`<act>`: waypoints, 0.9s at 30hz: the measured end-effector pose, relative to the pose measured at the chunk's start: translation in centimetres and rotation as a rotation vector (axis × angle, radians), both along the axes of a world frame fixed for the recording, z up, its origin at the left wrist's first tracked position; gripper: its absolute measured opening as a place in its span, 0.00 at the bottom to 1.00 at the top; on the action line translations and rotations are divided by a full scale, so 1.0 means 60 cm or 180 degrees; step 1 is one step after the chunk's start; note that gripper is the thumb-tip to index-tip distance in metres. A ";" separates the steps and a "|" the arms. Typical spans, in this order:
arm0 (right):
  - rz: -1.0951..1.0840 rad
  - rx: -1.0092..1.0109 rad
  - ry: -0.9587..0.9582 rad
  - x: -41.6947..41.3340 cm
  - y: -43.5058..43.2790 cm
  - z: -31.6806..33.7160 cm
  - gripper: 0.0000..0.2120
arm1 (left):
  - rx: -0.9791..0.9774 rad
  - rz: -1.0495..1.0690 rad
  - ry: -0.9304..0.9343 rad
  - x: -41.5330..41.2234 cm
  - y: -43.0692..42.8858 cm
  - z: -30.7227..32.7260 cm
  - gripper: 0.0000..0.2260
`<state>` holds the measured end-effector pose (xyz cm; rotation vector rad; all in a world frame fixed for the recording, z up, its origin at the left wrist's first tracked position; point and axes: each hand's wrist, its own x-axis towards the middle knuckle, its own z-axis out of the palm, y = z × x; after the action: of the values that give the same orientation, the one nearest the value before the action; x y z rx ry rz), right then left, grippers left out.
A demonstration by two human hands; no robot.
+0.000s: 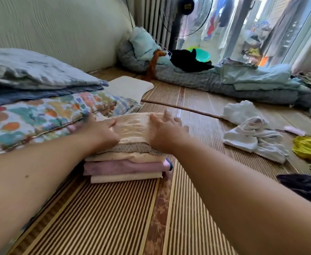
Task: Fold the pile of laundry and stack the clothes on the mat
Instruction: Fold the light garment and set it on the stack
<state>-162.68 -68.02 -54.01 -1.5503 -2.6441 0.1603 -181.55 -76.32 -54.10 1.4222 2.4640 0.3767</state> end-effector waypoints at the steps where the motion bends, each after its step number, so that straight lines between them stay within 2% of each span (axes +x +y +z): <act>1: 0.0023 0.0101 0.0112 0.008 -0.012 0.005 0.41 | 0.0041 -0.0001 0.0170 0.005 -0.005 0.006 0.28; 5: 0.0064 0.0307 0.0498 0.080 -0.092 0.023 0.38 | 0.0125 -0.0048 0.0318 0.040 -0.043 0.045 0.35; 9: -0.0064 0.0169 0.0514 0.230 -0.221 0.028 0.37 | 0.0099 -0.0673 0.0254 0.162 -0.113 0.075 0.42; 13: -0.0345 0.0069 0.0342 0.407 -0.351 0.027 0.32 | 0.0153 -0.1649 0.0455 0.339 -0.199 0.059 0.33; 16: -0.0669 0.0047 0.0327 0.502 -0.407 0.024 0.29 | 0.0289 -0.2254 0.0295 0.455 -0.249 0.040 0.33; 18: -0.1069 0.0019 0.0399 0.604 -0.483 0.033 0.28 | 0.0275 -0.2734 0.0302 0.581 -0.293 0.036 0.32; 24: -0.1835 0.0154 0.0664 0.766 -0.584 0.007 0.26 | 0.0296 -0.3275 0.0303 0.782 -0.338 0.022 0.33; 27: -0.2083 0.0237 0.0843 0.825 -0.590 -0.001 0.27 | 0.0369 -0.3434 0.0352 0.848 -0.331 0.031 0.33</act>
<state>-113.19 -103.44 -54.05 -2.0932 -1.8158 0.2016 -130.66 -96.18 -52.23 2.5576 1.3963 0.1843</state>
